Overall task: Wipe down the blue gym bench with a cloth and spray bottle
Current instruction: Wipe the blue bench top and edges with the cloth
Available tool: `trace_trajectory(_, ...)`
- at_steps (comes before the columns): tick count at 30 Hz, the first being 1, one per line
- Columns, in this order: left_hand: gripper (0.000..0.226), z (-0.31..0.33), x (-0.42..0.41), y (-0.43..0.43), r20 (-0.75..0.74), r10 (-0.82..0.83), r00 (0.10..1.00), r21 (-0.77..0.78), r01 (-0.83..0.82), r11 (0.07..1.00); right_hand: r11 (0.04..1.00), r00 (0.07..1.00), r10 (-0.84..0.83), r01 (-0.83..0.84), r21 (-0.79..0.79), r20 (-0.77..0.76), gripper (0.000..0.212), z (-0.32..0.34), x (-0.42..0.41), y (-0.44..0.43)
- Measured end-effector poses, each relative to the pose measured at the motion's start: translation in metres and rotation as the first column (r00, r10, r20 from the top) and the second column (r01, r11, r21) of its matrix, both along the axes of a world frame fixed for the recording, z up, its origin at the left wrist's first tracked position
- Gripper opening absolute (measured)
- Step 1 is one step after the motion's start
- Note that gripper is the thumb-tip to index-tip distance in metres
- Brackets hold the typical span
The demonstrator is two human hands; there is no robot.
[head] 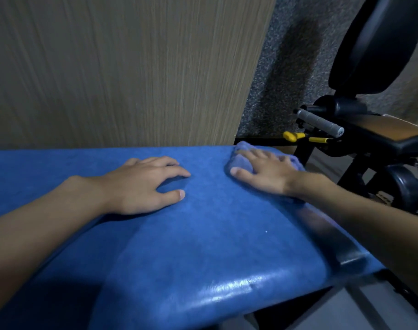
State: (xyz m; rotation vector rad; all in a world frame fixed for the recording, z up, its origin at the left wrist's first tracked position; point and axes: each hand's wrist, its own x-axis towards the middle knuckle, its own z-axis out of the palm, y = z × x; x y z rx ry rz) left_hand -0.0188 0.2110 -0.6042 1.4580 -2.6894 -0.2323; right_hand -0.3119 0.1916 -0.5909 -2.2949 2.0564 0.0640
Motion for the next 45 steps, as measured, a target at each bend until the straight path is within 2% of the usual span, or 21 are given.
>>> trace_trajectory(4,0.084,-0.002,0.009,-0.005,-0.056,0.017,0.998,-0.007,-0.017,1.000,0.928,0.928,0.372,-0.372,0.014,-0.024,0.084,0.001,0.042,0.099)
trace_trajectory(8,0.084,-0.004,0.015,-0.006,-0.094,0.023,0.995,0.007,-0.023,1.000,0.857,0.858,0.513,-0.511,0.072,-0.019,0.077,0.004,0.052,0.137)
trace_trajectory(12,0.082,-0.004,0.015,-0.005,-0.015,0.044,0.999,-0.067,-0.044,0.997,0.896,0.896,0.443,-0.444,0.021,0.018,0.076,0.003,0.044,0.093)
trace_trajectory(17,0.080,-0.002,0.015,0.000,0.006,0.065,0.998,-0.061,-0.064,0.996,0.989,0.991,0.130,-0.127,-0.071,0.040,0.083,-0.003,0.011,-0.016)
trace_trajectory(20,0.075,-0.001,0.014,0.005,0.023,0.071,0.997,-0.058,-0.069,0.996,0.997,0.995,-0.081,0.081,0.008,0.054,0.091,0.003,-0.013,-0.070)
trace_trajectory(22,0.072,-0.002,0.014,0.007,0.027,0.071,0.997,-0.050,-0.070,0.996,0.984,0.984,-0.170,0.167,0.057,0.059,0.087,0.003,-0.018,-0.085)
trace_trajectory(25,0.079,-0.004,0.014,0.008,0.034,0.069,0.997,-0.030,-0.068,0.997,0.991,0.992,-0.130,0.129,0.034,0.008,0.082,0.001,-0.003,-0.073)
trace_trajectory(29,0.075,-0.003,0.013,0.005,0.026,0.073,0.997,-0.026,-0.073,0.997,0.993,0.993,0.114,-0.114,0.002,-0.018,0.086,0.000,0.028,0.000)
trace_trajectory(33,0.086,-0.002,0.017,0.001,-0.027,0.109,0.994,-0.050,-0.110,0.993,0.883,0.883,0.469,-0.469,0.021,-0.023,0.081,0.001,0.061,0.100)
trace_trajectory(36,0.080,-0.002,0.021,-0.003,-0.018,0.107,0.994,-0.059,-0.108,0.992,0.822,0.824,0.567,-0.566,0.065,0.002,0.073,0.004,0.062,0.125)
trace_trajectory(40,0.080,-0.003,0.023,-0.002,-0.017,0.089,0.996,-0.069,-0.090,0.994,0.878,0.877,0.479,-0.479,0.002,0.039,0.074,0.002,0.055,0.078)
trace_trajectory(43,0.082,-0.001,0.026,0.000,-0.025,0.095,0.995,-0.065,-0.097,0.993,0.957,0.956,0.283,-0.276,-0.088,0.074,0.082,-0.005,0.032,0.003)
trace_trajectory(45,0.085,0.001,0.029,0.003,-0.006,0.104,0.995,-0.077,-0.105,0.992,0.990,0.990,0.117,-0.110,-0.085,0.084,0.090,-0.003,0.007,-0.046)
